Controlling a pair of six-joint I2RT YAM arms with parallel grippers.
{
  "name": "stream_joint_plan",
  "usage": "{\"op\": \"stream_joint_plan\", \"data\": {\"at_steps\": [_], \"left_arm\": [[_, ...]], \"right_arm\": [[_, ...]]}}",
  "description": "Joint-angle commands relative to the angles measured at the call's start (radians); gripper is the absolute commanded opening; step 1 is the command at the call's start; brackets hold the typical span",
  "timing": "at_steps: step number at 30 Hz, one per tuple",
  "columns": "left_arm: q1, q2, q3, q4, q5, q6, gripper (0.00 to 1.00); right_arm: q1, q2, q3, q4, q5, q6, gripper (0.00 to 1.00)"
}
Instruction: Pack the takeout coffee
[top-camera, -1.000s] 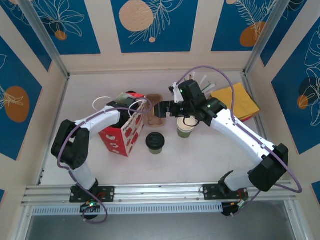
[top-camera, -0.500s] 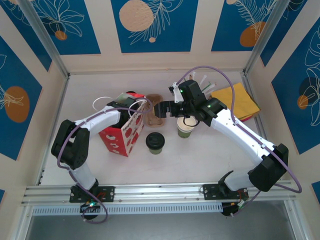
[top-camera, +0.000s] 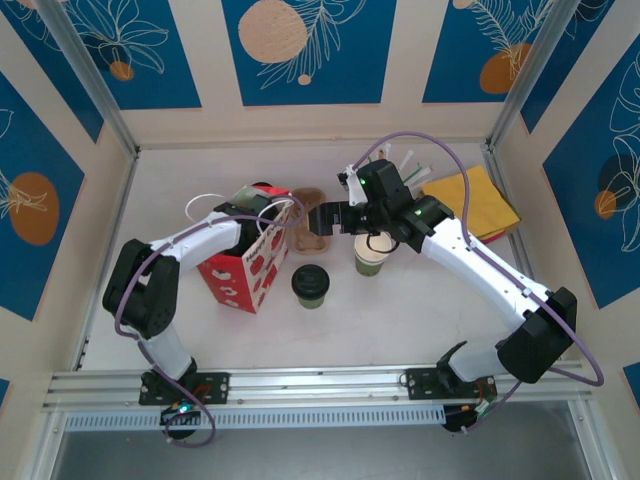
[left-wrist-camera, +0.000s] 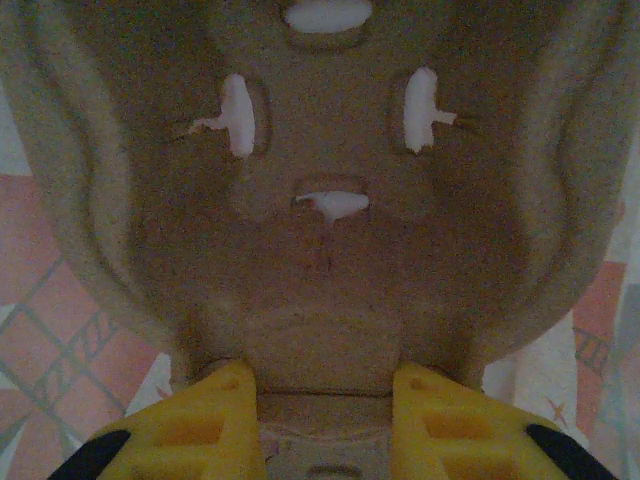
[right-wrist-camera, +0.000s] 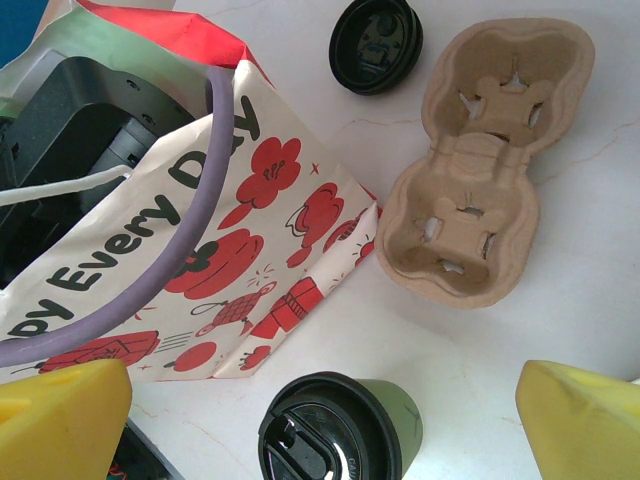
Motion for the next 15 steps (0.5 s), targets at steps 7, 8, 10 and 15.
{"op": "stream_joint_plan", "data": {"at_steps": [7,8,10,15], "left_arm": [[-0.003,0.028,-0.025,-0.044,-0.014,-0.018,0.31],[-0.003,0.025,-0.025,-0.044,-0.014,-0.018,0.32],[-0.003,0.020,-0.021,-0.049,-0.013,-0.018,0.36],[-0.003,0.007,-0.015,-0.058,-0.013,-0.021,0.43]], "right_arm": [[-0.005,-0.024,-0.011,-0.011,0.002,0.006,0.99],[-0.005,-0.026,-0.012,-0.010,0.002,0.006,0.99],[-0.005,-0.026,-0.014,-0.010,0.000,0.009,0.99],[-0.005,-0.027,-0.016,-0.005,-0.004,0.012,0.99]]}}
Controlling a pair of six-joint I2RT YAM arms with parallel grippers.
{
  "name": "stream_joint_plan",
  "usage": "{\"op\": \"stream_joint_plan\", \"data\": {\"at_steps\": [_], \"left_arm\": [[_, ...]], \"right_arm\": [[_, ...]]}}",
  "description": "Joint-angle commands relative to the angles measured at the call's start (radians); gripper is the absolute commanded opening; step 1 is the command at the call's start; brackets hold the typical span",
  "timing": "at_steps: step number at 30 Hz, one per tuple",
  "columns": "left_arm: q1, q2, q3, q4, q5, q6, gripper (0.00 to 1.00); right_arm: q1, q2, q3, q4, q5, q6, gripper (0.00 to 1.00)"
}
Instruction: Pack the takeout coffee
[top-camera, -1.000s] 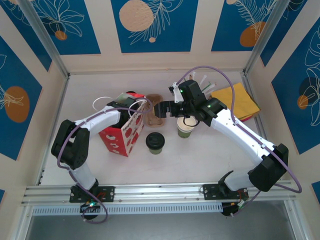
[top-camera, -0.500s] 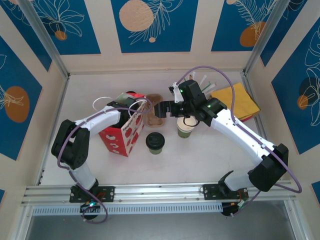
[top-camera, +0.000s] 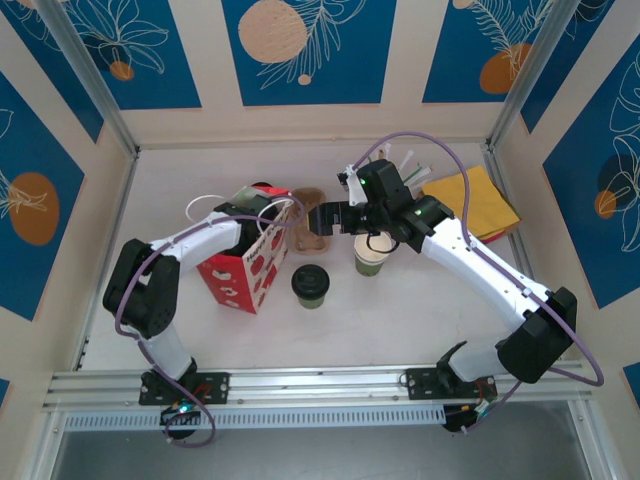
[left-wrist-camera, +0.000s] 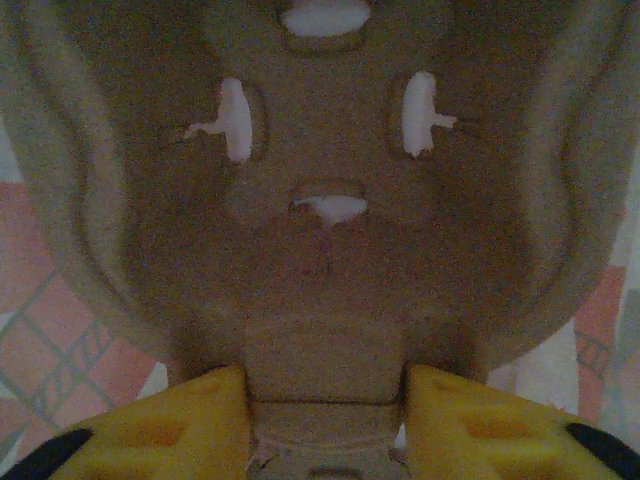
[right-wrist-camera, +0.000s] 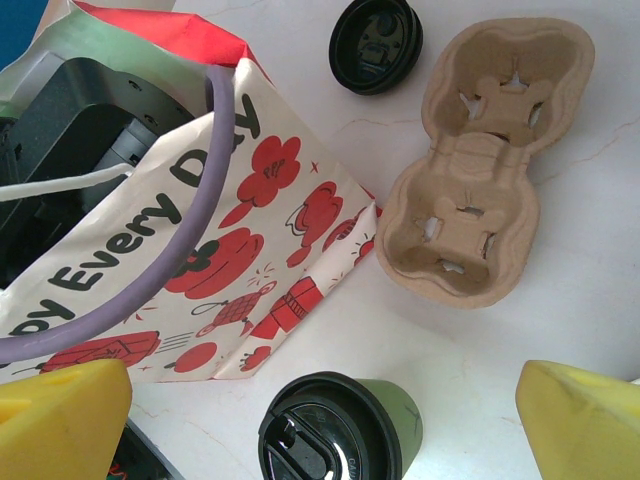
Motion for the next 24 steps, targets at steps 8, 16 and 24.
{"op": "stream_joint_plan", "data": {"at_steps": [8,16,24], "left_arm": [[-0.002,-0.017,-0.006,-0.068,-0.011,-0.020,0.54],[-0.003,-0.051,0.014,-0.093,-0.015,-0.031,0.55],[-0.003,-0.077,0.027,-0.109,-0.012,-0.042,0.59]], "right_arm": [[-0.005,-0.032,-0.017,-0.011,-0.001,0.008,0.99],[-0.004,-0.034,-0.018,-0.010,-0.006,0.008,0.99],[-0.004,-0.037,-0.015,-0.010,-0.007,0.005,0.99]]}}
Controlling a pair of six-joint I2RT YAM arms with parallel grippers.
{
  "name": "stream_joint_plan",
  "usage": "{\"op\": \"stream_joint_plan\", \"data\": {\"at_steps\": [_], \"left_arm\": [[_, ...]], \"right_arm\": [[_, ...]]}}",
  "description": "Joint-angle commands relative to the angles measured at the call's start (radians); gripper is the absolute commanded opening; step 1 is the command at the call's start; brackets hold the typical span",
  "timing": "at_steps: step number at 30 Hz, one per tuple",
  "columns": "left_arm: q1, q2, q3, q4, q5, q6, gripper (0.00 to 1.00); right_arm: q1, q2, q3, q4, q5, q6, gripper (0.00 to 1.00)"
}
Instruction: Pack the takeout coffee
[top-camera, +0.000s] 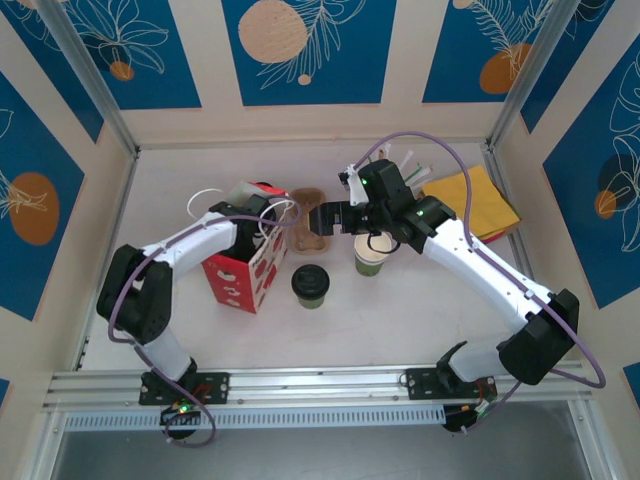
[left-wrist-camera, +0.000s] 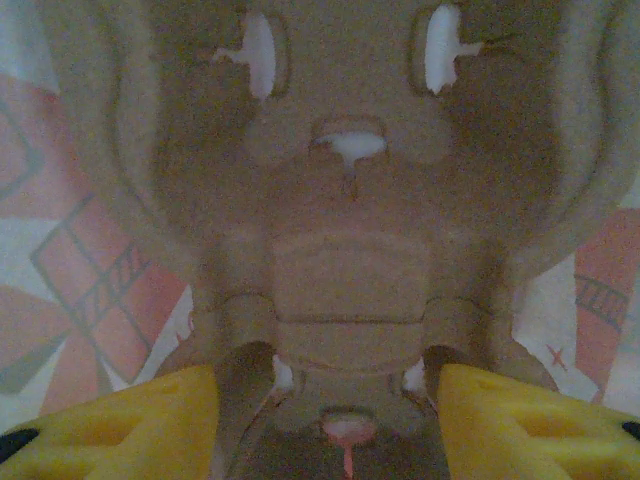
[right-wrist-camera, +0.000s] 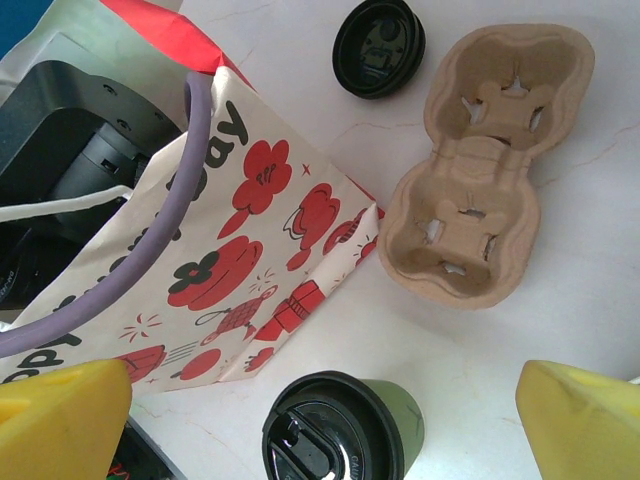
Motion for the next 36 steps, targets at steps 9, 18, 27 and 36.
{"op": "stream_joint_plan", "data": {"at_steps": [9,18,27,36], "left_arm": [[-0.002,-0.061,0.036,-0.061,0.000,-0.033,0.60],[-0.002,-0.082,0.035,-0.071,0.003,-0.039,0.62],[-0.003,-0.090,0.047,-0.085,-0.001,-0.039,0.64],[-0.003,-0.116,0.083,-0.119,-0.008,-0.047,0.64]], "right_arm": [[-0.001,-0.029,-0.018,-0.011,-0.007,0.008,0.99],[0.004,-0.031,-0.021,-0.009,-0.005,0.007,0.99],[0.006,-0.028,-0.020,-0.007,-0.004,0.009,0.99],[0.005,-0.026,-0.021,-0.005,0.000,0.009,0.99]]}}
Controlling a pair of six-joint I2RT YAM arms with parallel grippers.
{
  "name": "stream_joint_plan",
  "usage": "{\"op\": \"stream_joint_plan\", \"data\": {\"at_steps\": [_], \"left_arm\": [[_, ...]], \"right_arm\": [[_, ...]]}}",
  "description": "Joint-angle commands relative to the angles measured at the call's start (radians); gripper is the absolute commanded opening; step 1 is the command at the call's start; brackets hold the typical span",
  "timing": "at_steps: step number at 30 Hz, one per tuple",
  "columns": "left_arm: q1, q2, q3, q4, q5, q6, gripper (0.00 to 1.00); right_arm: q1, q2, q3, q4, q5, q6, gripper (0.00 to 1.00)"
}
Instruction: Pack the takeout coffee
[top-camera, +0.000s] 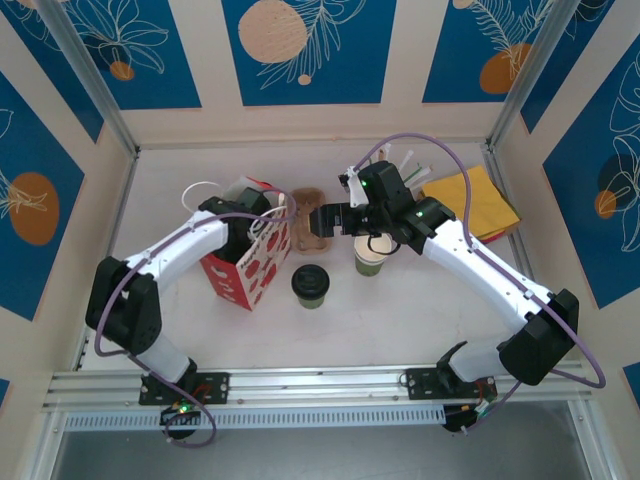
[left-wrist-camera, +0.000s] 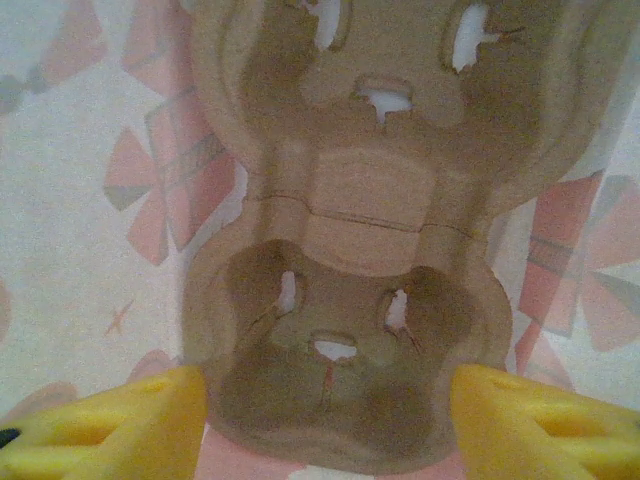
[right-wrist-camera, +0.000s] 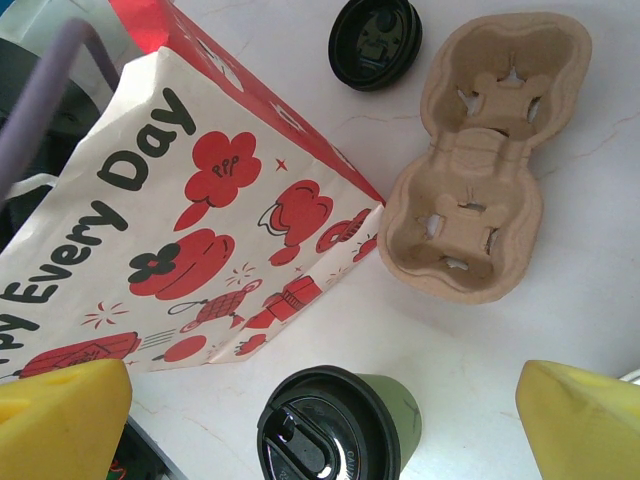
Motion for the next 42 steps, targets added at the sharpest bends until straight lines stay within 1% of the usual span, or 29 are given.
{"op": "stream_joint_plan", "data": {"at_steps": [1,8,18,33,42], "left_arm": [[-0.003,-0.036,0.039,-0.048,-0.009,-0.022,0.64],[-0.002,-0.078,0.078,-0.078,-0.022,-0.038,0.65],[-0.004,-0.128,0.179,-0.136,-0.040,-0.062,0.65],[-0.002,-0.195,0.223,-0.169,-0.047,-0.081,0.66],[-0.002,-0.243,0.278,-0.188,-0.048,-0.084,0.69]], "right_arm": [[0.004,-0.023,-0.006,-0.006,0.000,0.009,0.99],[0.004,-0.022,-0.003,-0.005,-0.001,0.007,0.99],[0.004,-0.019,0.005,-0.006,-0.007,0.001,0.99],[0.009,-0.010,0.030,-0.015,-0.013,-0.005,0.99],[0.017,0.002,0.052,-0.024,-0.008,-0.010,0.99]]}}
